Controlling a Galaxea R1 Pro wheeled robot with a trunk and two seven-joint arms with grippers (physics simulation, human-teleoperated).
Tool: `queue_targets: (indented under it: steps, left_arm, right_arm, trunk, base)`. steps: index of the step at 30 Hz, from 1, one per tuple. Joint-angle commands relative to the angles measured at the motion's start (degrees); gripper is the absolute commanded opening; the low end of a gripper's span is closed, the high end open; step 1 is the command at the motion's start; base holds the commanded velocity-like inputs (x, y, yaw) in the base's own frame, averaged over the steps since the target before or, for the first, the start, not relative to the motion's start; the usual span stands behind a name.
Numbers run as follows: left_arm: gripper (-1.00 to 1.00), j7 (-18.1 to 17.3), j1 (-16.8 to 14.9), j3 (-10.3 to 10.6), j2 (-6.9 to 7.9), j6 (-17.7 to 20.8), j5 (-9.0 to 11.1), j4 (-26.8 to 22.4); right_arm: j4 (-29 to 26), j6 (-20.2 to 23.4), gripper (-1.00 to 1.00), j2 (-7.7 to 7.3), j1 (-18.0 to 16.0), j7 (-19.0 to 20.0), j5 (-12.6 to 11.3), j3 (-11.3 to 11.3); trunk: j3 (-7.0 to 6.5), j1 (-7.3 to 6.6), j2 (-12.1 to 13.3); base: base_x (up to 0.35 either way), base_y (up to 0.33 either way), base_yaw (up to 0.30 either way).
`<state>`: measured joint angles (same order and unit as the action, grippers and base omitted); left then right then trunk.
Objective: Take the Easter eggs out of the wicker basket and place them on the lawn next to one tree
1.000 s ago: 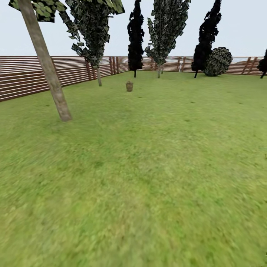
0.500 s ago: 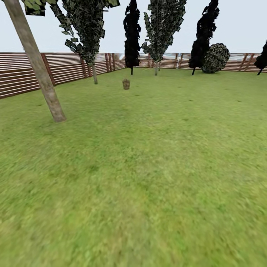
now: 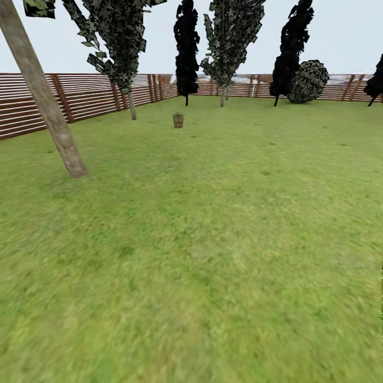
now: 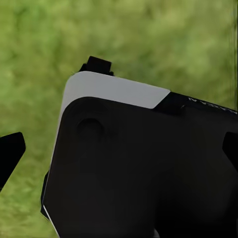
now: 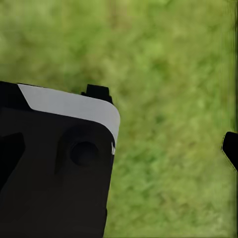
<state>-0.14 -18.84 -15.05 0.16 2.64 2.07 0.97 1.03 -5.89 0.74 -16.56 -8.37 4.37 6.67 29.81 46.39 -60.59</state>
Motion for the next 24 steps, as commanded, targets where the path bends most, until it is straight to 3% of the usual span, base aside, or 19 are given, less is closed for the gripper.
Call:
queue_targets:
  steps: [1,24]
  left_arm:
    - [1.00,-0.03,-0.06,-0.16,0.02,0.08,0.21,0.09]
    - [1.00,-0.01,-0.06,-0.16,0.02,0.08,0.21,0.09]
  right_arm:
    - [0.11,-0.09,1.00,-0.03,-0.06,-0.33,0.46,0.22]
    - [0.28,-0.09,1.00,-0.19,-0.06,-0.33,0.97,0.27]
  trunk:
    - [0.05,0.03,-0.03]
    - [0.05,0.03,-0.03]
  base:
    - [0.325,-0.159,-0.158]
    - [0.320,-0.180,-0.018]
